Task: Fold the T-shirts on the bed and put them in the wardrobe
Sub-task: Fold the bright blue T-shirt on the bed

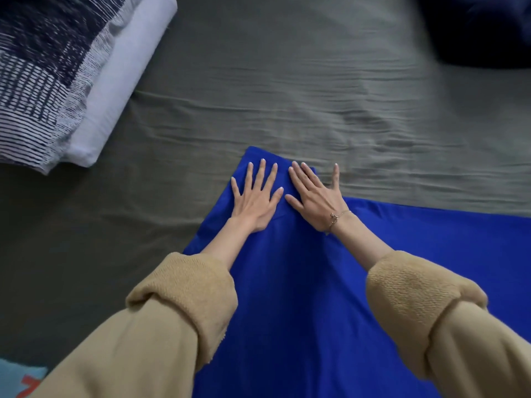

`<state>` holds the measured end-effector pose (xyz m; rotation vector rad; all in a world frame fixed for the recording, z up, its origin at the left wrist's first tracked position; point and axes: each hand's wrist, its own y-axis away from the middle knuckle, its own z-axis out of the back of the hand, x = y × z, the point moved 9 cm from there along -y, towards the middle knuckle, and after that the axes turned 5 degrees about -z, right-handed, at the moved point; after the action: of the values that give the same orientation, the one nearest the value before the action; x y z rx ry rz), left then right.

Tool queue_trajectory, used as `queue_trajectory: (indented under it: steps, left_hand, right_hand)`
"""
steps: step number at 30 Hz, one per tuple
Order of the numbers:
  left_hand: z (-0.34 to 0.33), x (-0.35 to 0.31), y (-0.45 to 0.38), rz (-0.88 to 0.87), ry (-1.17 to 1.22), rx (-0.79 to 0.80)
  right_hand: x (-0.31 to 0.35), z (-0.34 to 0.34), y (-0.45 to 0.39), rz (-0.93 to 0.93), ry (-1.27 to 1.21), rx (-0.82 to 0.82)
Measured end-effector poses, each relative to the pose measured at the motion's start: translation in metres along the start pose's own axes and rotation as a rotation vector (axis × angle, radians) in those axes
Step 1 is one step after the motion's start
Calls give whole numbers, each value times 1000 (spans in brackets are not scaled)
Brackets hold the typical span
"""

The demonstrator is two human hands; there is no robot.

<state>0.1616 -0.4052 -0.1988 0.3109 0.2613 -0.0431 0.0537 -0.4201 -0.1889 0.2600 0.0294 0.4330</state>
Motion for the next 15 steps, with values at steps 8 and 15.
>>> queue_trajectory:
  steps: [8,15]
  left_hand:
    - [4,33,24,211,99,-163]
    - [-16,52,120,165,30,-209]
  right_hand:
    - [10,4,26,35,-86,-134]
    - [50,-22,84,123,-156,-137]
